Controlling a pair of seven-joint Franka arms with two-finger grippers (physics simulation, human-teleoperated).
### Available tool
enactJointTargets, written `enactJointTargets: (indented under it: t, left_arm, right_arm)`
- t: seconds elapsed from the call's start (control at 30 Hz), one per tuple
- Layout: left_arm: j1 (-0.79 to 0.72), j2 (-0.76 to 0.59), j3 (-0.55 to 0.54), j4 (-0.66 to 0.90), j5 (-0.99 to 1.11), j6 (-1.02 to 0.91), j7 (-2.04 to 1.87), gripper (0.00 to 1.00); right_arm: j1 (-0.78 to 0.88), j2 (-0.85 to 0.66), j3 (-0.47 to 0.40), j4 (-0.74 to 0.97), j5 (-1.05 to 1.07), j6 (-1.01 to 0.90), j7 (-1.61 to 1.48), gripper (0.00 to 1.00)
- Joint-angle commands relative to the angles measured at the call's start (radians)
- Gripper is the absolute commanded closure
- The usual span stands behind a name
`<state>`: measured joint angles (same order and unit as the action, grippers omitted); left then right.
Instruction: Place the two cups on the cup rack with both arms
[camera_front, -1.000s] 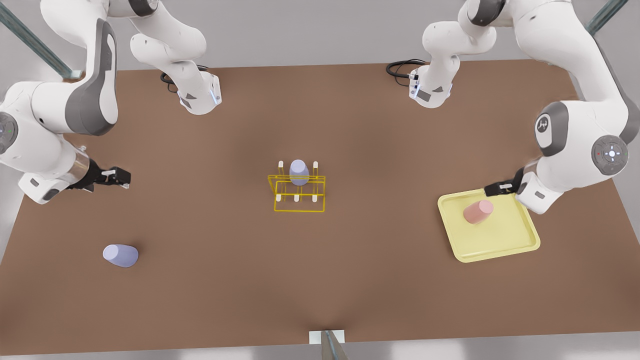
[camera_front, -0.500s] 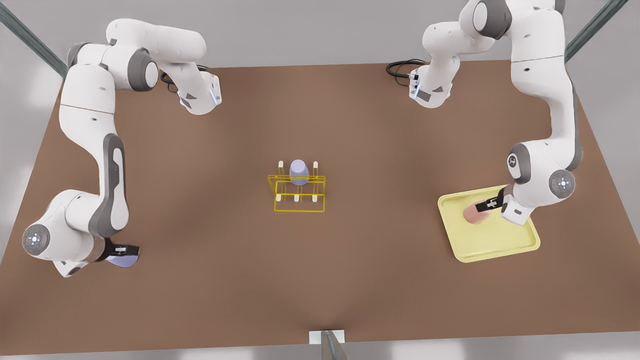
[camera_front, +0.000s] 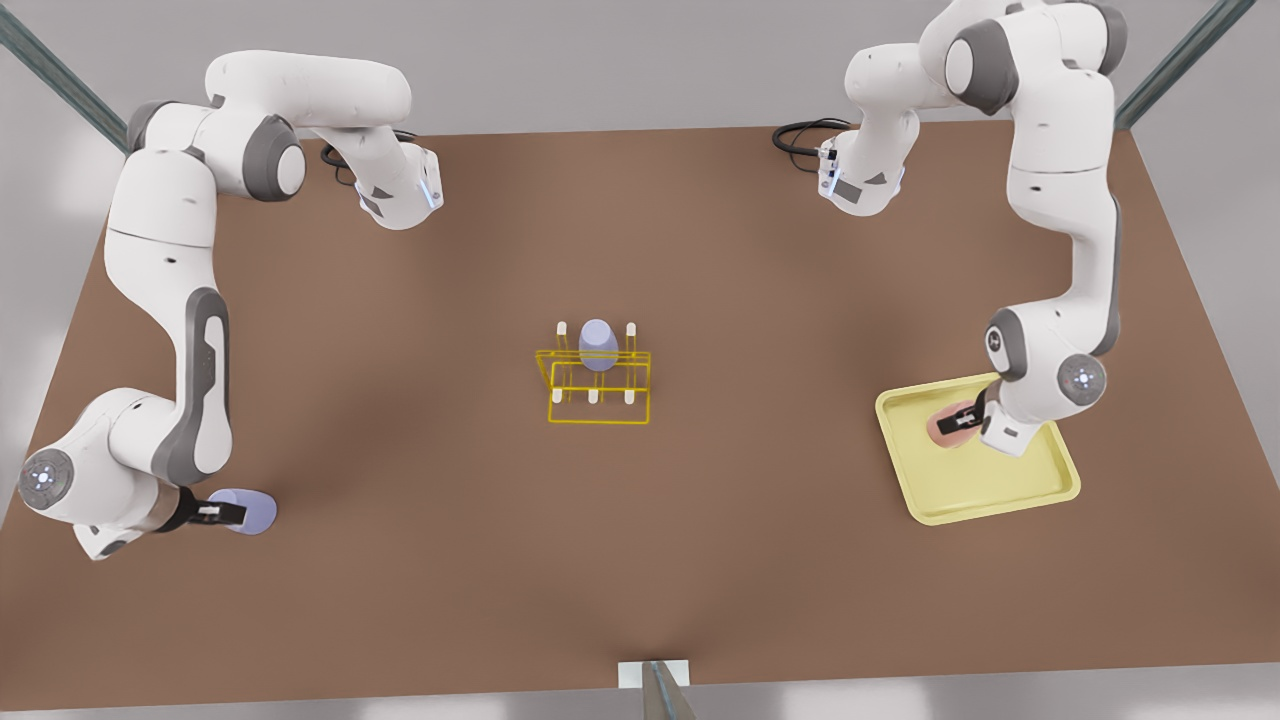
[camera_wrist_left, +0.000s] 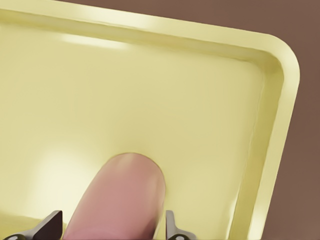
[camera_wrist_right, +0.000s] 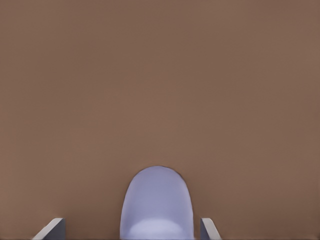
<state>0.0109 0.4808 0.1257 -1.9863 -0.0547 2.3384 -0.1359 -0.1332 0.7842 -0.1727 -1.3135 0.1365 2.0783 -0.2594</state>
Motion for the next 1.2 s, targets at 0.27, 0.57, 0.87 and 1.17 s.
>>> enactJointTargets:
  t: [0.27, 0.57, 0.87, 1.17]
  left_arm:
    - [0.0, 0.027, 0.0, 0.0, 0.001, 0.033, -0.001, 0.09]
    - [-0.002, -0.002, -0.012, 0.004, -0.004, 0.006, -0.036, 0.14]
    - [-0.009, -0.019, -0.104, 0.308, -0.004, -0.439, -0.102, 0.14]
    - [-0.066, 0.154, -0.434, 0.688, -0.048, -0.471, -0.901, 0.14]
  right_arm:
    - [0.003, 0.032, -0.001, -0.047, -0.008, 0.062, -0.058, 0.0]
    - [0.003, 0.056, -0.001, -0.061, -0.029, 0.103, -0.054, 0.0]
    - [0.004, 0.056, -0.001, -0.076, -0.029, 0.103, -0.054, 0.0]
    - [0.001, 0.079, 0.001, -0.073, -0.029, 0.114, -0.05, 0.0]
